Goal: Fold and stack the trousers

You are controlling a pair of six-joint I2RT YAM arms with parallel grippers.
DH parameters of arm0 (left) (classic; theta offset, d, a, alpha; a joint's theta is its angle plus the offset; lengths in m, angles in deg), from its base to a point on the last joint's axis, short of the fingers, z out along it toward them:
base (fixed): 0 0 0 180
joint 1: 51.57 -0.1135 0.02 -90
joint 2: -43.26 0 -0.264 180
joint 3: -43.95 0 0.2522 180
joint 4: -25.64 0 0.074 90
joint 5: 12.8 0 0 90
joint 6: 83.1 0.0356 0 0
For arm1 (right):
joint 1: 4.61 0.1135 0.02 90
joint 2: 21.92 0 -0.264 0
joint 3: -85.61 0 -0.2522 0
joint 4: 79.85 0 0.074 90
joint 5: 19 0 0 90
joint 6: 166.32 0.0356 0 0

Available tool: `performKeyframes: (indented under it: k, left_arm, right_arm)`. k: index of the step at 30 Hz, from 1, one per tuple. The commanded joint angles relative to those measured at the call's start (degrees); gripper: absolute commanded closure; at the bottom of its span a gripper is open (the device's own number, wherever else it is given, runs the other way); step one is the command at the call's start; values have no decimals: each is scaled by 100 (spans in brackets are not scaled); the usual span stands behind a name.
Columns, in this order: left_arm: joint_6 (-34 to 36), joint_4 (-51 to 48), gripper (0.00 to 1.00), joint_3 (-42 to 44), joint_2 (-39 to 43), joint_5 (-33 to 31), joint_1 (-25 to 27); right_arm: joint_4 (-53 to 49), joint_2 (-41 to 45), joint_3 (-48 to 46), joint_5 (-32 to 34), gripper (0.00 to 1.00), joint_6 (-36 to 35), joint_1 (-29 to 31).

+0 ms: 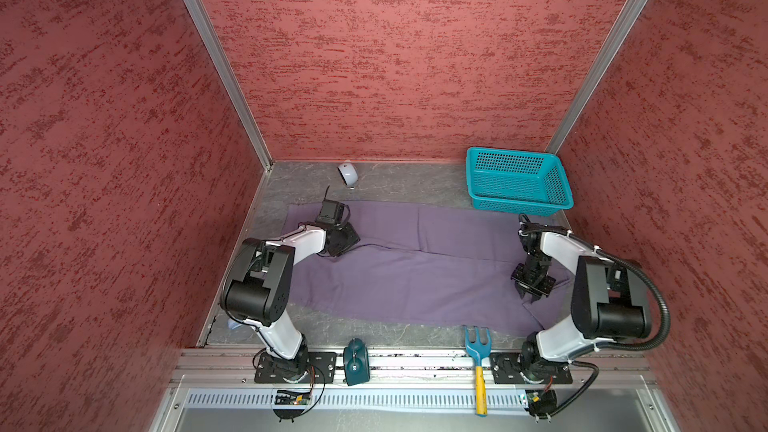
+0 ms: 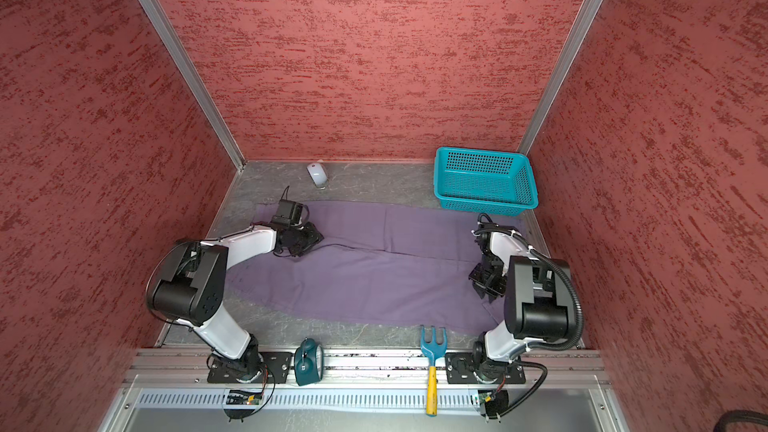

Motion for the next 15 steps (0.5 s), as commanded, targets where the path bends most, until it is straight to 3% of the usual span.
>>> performKeyframes:
  k: [1, 5, 6, 9, 15]
  left_arm:
    - [87, -42, 48, 239, -41, -124, -343]
    - [60, -37, 52, 375, 5, -213, -647]
    - [60, -39, 53, 389, -2, -215, -713]
    - [51, -59, 56, 434, -13, -238, -883]
    - [50, -86, 64, 432, -27, -222, -1079]
  right_arm:
    - [-70, -16, -11, -36, 71, 30, 105]
    - [-299, -275, 90, 186, 69, 4, 324]
    - [-335, -335, 100, 209, 72, 4, 391]
    - [-478, -530, 139, 351, 99, -5, 577]
    - [-986, -404, 447, 991, 100, -25, 617]
